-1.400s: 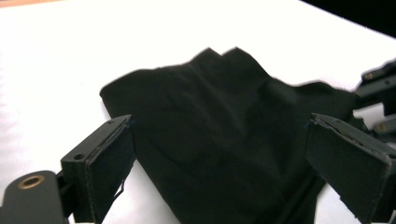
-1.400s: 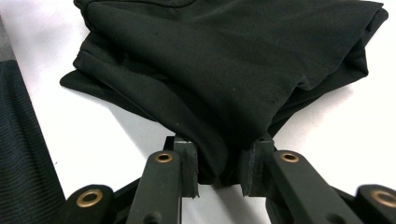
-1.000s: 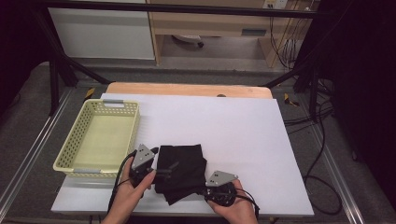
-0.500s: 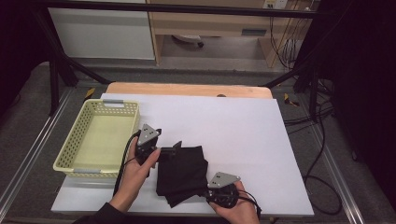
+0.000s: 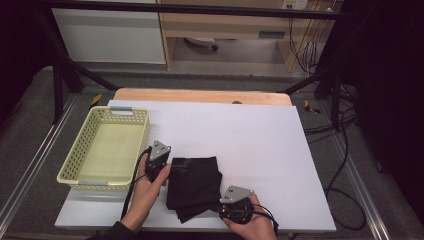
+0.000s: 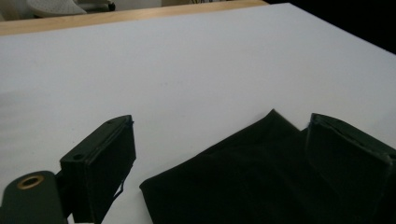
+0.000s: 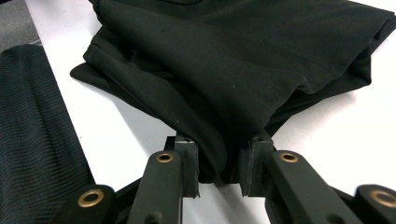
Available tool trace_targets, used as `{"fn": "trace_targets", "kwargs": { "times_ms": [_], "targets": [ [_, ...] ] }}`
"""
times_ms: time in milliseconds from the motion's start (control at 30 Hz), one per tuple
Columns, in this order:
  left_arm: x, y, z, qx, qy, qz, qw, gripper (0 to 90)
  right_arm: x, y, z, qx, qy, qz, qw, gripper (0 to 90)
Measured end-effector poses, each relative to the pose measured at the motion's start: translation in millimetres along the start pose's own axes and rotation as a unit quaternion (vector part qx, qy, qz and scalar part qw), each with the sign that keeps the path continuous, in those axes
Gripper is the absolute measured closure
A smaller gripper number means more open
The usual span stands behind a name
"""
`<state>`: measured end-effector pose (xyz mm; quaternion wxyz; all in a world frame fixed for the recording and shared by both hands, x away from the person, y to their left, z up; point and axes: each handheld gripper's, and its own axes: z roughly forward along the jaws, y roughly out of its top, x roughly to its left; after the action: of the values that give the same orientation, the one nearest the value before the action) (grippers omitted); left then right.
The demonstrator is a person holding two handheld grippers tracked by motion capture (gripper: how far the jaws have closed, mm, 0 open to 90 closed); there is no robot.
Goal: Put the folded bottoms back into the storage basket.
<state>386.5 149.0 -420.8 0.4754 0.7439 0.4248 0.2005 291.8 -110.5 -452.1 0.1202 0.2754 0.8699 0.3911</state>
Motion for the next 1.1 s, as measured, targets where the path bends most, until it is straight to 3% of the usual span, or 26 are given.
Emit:
{"fn": "trace_targets", "kwargs": {
  "times_ms": [467,633,900,1100],
  "targets": [
    [7.9,-5.9,7.1,0.028,0.017,-0.016,0.9993,9.1,0.4,-0.4,2.6,0.002,0.000,-0.001,1.0000,72.8],
    [11.7,-6.9,8.9,0.031,0.039,-0.024,0.9985,10.0,0.4,-0.4,3.3,0.001,-0.001,-0.001,1.0000,72.7],
    [10.4,-10.2,15.2,0.048,0.038,-0.014,0.9981,10.0,0.4,-0.4,3.5,0.001,0.000,-0.004,1.0000,72.6],
    [11.3,-10.1,13.8,0.049,0.037,-0.019,0.9979,10.5,0.3,-0.3,4.3,0.001,0.000,-0.003,1.0000,72.6]
  ]
}}
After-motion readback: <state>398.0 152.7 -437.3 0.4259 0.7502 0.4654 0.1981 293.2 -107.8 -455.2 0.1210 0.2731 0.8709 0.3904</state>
